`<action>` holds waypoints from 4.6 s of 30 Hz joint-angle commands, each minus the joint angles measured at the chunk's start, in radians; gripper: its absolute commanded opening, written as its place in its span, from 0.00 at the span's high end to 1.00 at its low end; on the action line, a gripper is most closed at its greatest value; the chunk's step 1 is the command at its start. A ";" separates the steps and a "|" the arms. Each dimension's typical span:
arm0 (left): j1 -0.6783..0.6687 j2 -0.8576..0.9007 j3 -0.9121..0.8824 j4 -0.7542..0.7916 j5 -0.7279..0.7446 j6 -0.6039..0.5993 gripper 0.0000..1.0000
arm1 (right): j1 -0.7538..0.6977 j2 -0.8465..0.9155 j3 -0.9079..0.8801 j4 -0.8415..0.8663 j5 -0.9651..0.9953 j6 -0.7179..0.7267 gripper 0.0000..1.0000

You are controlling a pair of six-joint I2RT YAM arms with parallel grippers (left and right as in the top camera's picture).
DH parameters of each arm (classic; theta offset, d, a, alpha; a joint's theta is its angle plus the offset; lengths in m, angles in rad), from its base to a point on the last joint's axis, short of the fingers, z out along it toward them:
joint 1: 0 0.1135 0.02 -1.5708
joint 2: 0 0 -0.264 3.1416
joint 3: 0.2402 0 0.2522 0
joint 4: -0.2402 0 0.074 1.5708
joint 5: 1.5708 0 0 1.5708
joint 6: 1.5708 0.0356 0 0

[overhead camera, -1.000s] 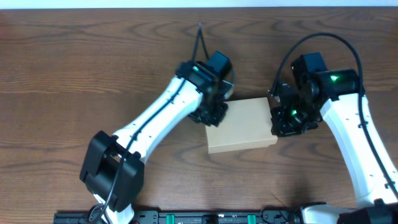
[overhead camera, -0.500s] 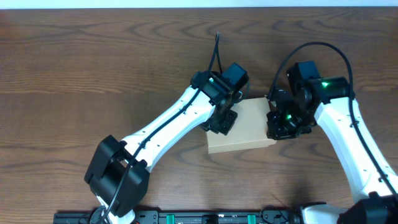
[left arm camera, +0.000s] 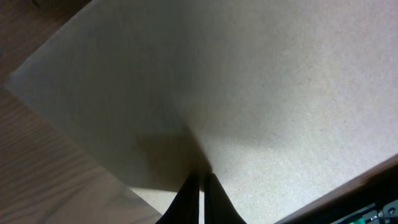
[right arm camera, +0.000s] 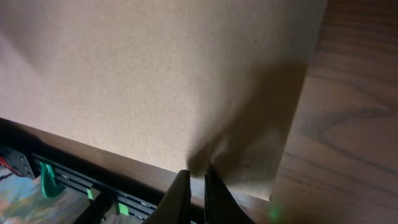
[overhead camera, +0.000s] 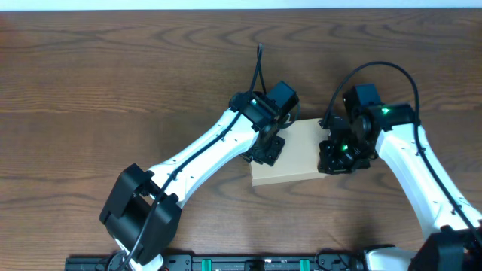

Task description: Pack container

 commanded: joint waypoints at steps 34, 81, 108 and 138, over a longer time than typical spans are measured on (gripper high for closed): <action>0.170 -0.133 0.002 -0.047 -0.087 0.046 0.93 | -0.011 -0.002 0.180 0.042 0.097 0.076 0.78; 0.180 -0.133 -0.286 0.347 -0.026 0.049 0.95 | -0.022 0.078 -0.007 0.274 0.043 0.210 0.99; 0.435 -0.133 -0.287 0.389 -0.164 0.079 0.05 | -0.277 0.079 -0.007 0.397 0.146 0.174 0.08; 0.539 -0.185 0.050 0.433 -0.207 0.134 0.05 | -0.306 0.078 0.252 0.628 0.152 0.094 0.01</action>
